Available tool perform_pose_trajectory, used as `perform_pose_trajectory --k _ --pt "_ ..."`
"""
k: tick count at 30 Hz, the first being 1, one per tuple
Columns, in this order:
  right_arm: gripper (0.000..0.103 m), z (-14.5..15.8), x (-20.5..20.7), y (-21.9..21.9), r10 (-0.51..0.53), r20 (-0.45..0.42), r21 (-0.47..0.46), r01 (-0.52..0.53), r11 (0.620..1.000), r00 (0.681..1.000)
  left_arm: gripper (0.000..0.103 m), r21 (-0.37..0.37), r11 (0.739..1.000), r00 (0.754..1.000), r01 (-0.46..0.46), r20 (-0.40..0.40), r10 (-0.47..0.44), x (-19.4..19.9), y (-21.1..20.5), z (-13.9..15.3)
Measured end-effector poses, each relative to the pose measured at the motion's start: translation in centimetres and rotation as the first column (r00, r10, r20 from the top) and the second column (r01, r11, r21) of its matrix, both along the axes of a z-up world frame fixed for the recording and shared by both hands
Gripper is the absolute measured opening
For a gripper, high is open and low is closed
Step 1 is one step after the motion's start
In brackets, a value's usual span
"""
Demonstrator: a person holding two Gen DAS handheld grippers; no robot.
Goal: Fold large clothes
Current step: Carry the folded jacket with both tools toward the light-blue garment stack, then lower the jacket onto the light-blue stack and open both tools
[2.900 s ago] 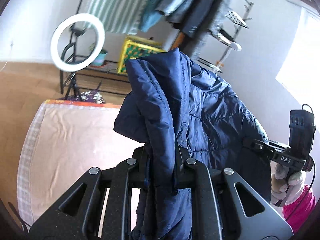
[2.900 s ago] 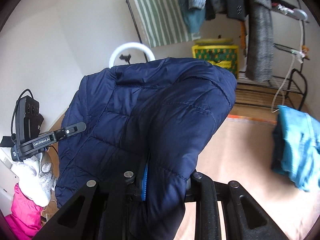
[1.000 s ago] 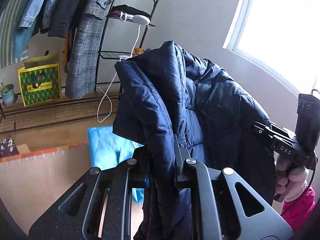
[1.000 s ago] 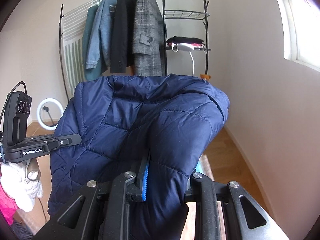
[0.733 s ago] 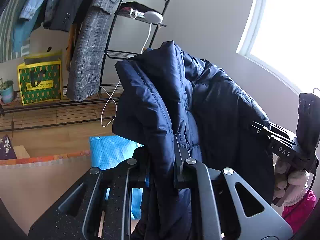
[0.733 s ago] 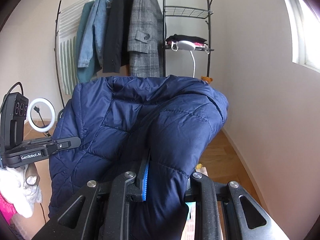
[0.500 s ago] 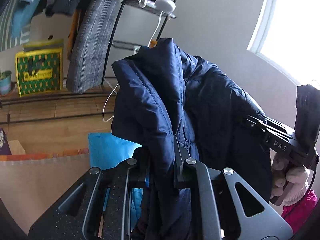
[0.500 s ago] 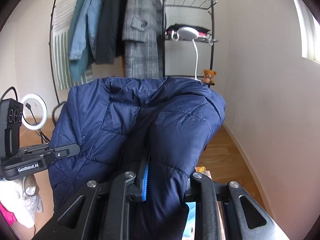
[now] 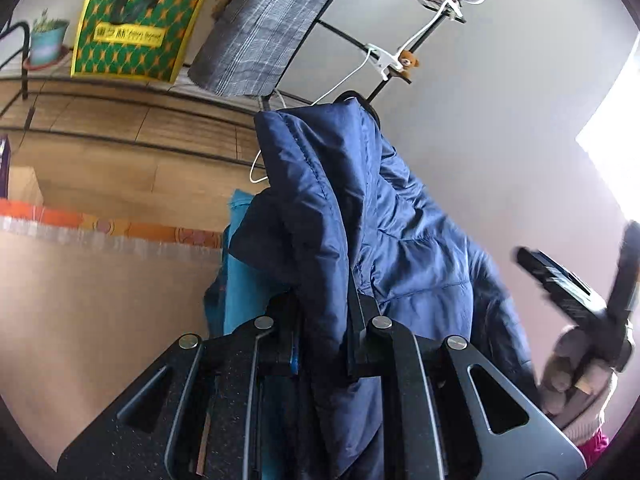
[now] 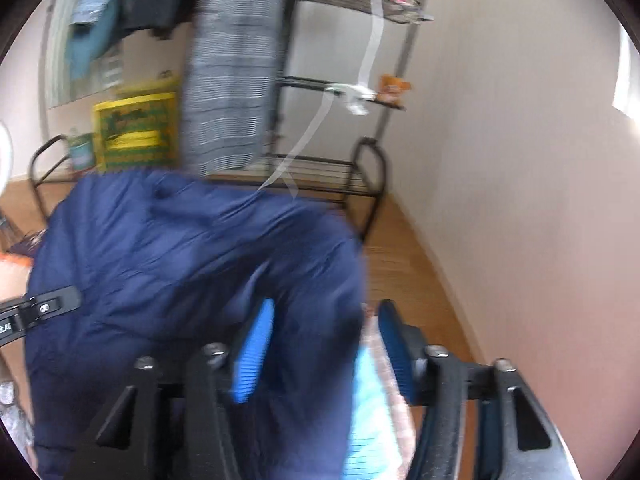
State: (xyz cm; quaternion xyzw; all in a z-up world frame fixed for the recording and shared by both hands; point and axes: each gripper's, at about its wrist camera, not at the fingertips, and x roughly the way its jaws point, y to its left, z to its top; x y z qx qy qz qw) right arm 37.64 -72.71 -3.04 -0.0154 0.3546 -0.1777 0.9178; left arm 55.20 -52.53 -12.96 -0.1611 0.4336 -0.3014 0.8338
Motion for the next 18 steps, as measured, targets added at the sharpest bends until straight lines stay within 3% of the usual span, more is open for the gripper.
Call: perform_pose_trajectory --k 6,9,13,15,16,18 --pt "0.084 0.8 -9.2 -3.1 -0.052 0.127 0.271 0.016 0.962 0.991 0.014 -0.011 1.000 1.000 0.003 -0.010 -0.003 -0.5 0.0 -0.4" --pt "0.090 -1.8 -14.1 -3.0 -0.067 0.090 0.387 0.028 0.922 0.994 0.014 -0.037 0.999 0.999 0.002 -0.044 -0.004 -0.5 0.5 -0.7" --pt "0.093 -7.4 -17.0 -3.2 -0.119 -0.048 0.549 0.126 0.826 0.992 0.016 -0.073 0.997 0.997 -0.014 -0.081 0.008 -0.3 1.2 -1.1" --pt "0.071 -9.2 -16.5 -3.6 -0.098 -0.062 0.609 0.115 0.785 0.993 0.016 -0.087 0.996 0.995 -0.030 -0.096 0.022 -0.3 1.6 -1.5" --pt "0.046 -10.0 -16.2 -3.7 -0.076 -0.063 0.637 0.099 0.764 0.995 0.017 -0.078 0.996 0.996 -0.033 -0.091 0.026 -0.3 1.6 -1.6" --pt "0.040 -10.2 -14.8 -4.0 -0.096 -0.068 0.612 0.117 0.782 0.993 0.020 -0.065 0.997 0.996 -0.032 -0.091 0.026 -0.2 1.5 -1.9"
